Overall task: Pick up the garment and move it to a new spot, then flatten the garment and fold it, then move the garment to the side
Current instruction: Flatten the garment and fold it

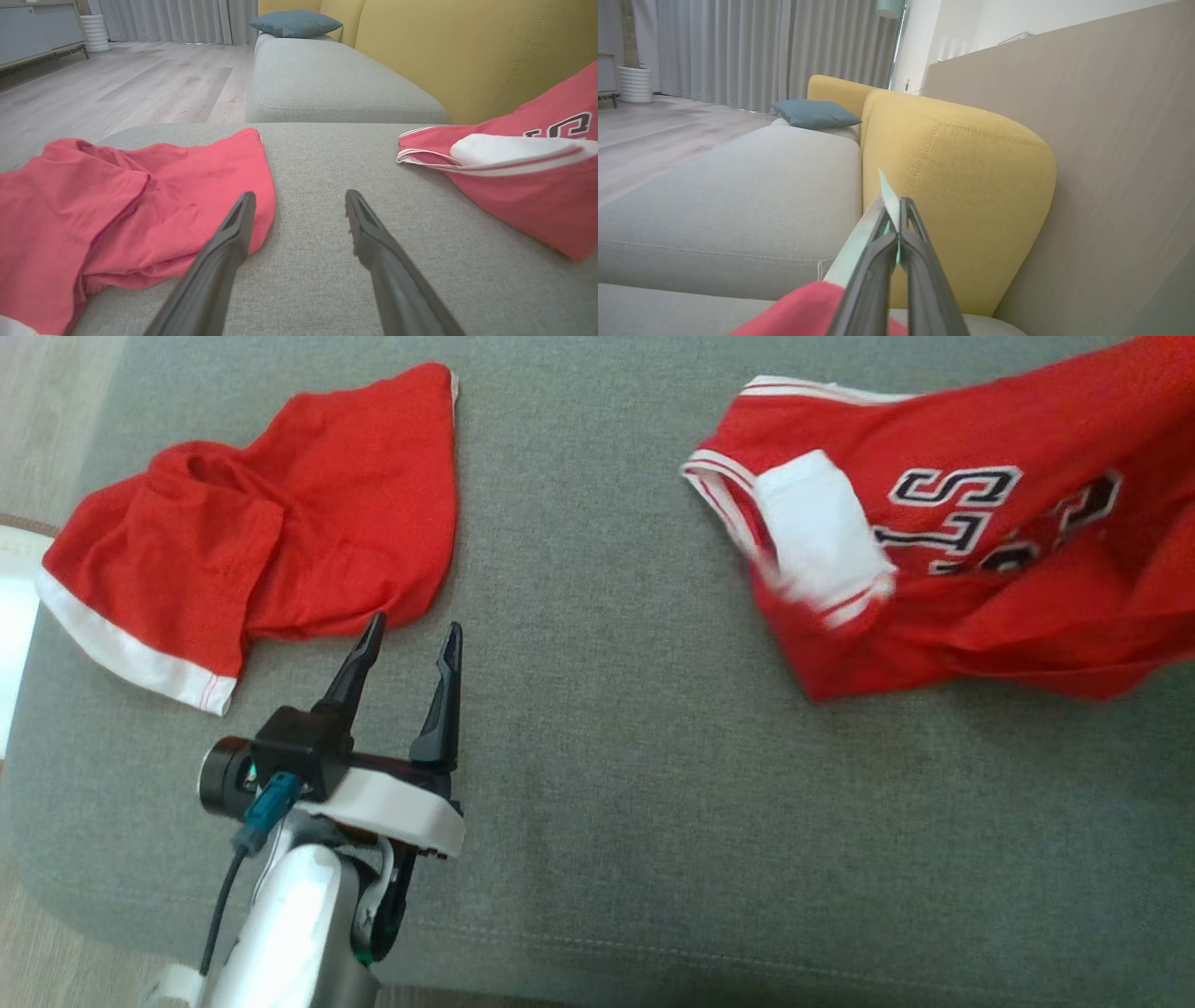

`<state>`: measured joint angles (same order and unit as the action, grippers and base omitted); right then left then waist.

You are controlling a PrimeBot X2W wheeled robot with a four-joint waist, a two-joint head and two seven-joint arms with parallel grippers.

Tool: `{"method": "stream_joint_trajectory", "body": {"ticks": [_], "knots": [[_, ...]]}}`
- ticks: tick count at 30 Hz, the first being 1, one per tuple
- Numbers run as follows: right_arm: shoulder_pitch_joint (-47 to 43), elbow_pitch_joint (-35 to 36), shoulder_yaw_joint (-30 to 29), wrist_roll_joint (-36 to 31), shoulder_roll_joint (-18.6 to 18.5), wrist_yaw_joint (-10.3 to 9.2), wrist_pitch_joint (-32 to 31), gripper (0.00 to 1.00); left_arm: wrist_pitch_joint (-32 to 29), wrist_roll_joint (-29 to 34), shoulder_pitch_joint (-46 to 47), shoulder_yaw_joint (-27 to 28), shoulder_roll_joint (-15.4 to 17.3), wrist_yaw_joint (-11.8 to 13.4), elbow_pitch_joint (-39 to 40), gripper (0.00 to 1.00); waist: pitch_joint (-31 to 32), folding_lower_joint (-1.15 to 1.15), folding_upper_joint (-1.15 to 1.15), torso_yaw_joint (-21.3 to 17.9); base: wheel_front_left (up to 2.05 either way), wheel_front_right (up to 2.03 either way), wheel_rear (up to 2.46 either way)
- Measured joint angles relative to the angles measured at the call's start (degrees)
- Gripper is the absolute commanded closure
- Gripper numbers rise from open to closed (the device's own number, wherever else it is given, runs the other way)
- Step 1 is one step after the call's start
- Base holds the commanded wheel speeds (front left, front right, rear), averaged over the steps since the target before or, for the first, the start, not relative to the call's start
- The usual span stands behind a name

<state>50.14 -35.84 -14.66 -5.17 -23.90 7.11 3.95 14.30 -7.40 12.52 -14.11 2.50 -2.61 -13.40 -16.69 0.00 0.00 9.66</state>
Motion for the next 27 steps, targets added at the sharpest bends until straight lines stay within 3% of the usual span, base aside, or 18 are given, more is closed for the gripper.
{"method": "stream_joint_trajectory", "body": {"ticks": [1,2,9,17,27], "knots": [[1.3,-1.0,-0.5,-1.3,-0.1,0.0,0.0,0.54,0.0,0.0,0.1,0.0,0.0,0.0,0.0,0.0,-0.2,0.0,0.0,0.1,0.0,0.0,0.0],[2.3,-1.7,-0.7,-2.8,-0.2,0.0,0.1,0.0,0.0,0.0,0.2,0.0,0.0,0.0,0.0,0.0,-0.3,0.0,0.0,0.1,0.0,0.0,0.0],[3.2,-6.4,-3.6,-8.5,2.6,0.0,3.8,0.0,0.0,0.0,0.8,-0.1,0.0,0.0,-0.6,0.0,1.2,0.0,0.0,-0.6,0.0,0.0,0.0],[-4.4,-6.7,0.2,-6.8,9.3,0.0,9.3,0.0,0.0,0.0,-0.3,0.1,-0.1,0.3,-1.0,0.0,5.8,0.0,0.0,-2.6,0.0,0.0,0.0],[-25.3,8.0,7.2,3.5,18.3,0.0,10.4,0.0,0.0,-0.7,-4.7,0.2,0.0,1.5,-1.0,0.0,12.5,0.0,0.0,-6.6,0.0,0.0,0.0]]}}
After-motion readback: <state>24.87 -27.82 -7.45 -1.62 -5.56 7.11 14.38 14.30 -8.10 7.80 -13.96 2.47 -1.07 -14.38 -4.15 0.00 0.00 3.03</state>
